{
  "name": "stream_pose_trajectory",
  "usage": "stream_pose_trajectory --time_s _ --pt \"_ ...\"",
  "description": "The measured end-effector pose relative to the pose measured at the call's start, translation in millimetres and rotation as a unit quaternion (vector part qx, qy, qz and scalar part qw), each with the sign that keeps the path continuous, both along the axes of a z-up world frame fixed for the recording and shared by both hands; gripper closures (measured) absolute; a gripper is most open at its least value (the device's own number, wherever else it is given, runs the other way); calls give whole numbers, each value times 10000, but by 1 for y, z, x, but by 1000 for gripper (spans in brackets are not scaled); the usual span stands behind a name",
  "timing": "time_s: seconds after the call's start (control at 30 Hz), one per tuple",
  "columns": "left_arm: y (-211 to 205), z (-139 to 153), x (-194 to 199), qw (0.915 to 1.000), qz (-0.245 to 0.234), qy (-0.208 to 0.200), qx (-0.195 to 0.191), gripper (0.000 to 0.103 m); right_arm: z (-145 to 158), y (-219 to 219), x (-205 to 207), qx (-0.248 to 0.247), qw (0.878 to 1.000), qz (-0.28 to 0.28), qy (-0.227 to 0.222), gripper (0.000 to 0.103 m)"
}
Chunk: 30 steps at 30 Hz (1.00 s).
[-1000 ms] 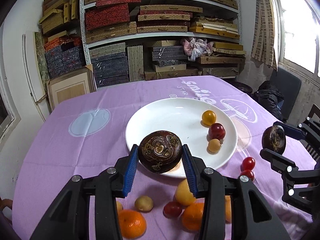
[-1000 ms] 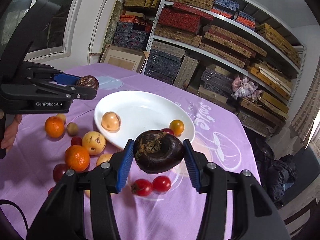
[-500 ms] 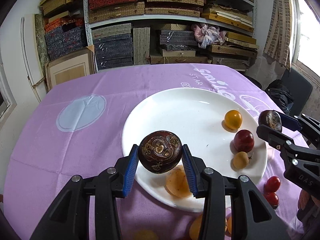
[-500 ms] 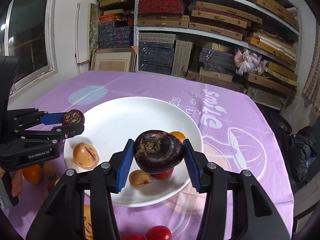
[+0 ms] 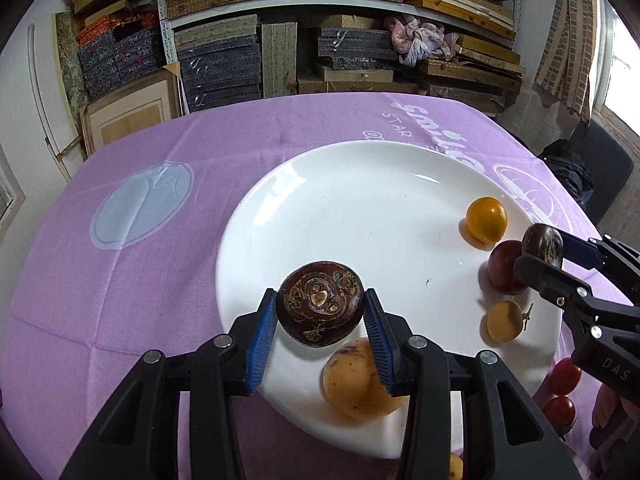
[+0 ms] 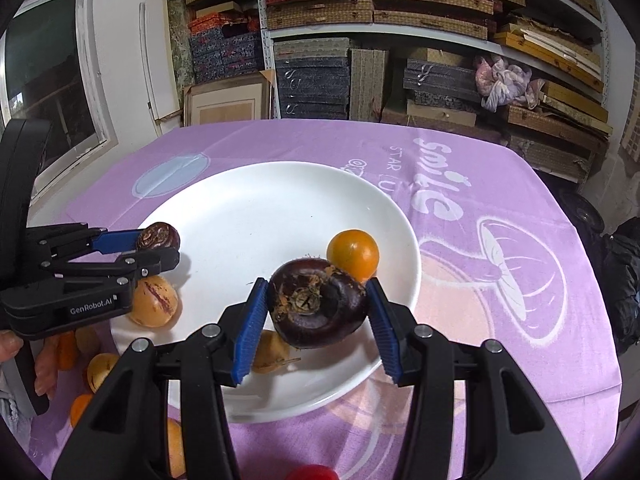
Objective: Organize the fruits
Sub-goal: 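Carry both dark fruits up over the white plate, then lower both dark fruits onto the plate and open both tools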
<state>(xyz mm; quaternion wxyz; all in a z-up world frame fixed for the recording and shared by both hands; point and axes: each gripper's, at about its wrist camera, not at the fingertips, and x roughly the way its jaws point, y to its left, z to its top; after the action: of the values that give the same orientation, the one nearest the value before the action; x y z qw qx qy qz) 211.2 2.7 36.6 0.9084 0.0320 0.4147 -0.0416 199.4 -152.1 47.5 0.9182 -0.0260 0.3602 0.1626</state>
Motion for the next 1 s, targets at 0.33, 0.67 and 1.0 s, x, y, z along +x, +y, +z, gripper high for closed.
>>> stream_pose_trajectory --time_s 0.33,0.67,1.0 --pt "-8 -1 -2 9997 -67 -121 185 51 0 6 -1 67 9999 79 -86 54" --pt "-9 6 -7 9994 -39 -284 172 39 3 3 -2 65 9998 17 -186 38" --pt "-11 22 -20 9988 -125 -466 71 38 30 -2 -24 303 9984 40 -475 35"
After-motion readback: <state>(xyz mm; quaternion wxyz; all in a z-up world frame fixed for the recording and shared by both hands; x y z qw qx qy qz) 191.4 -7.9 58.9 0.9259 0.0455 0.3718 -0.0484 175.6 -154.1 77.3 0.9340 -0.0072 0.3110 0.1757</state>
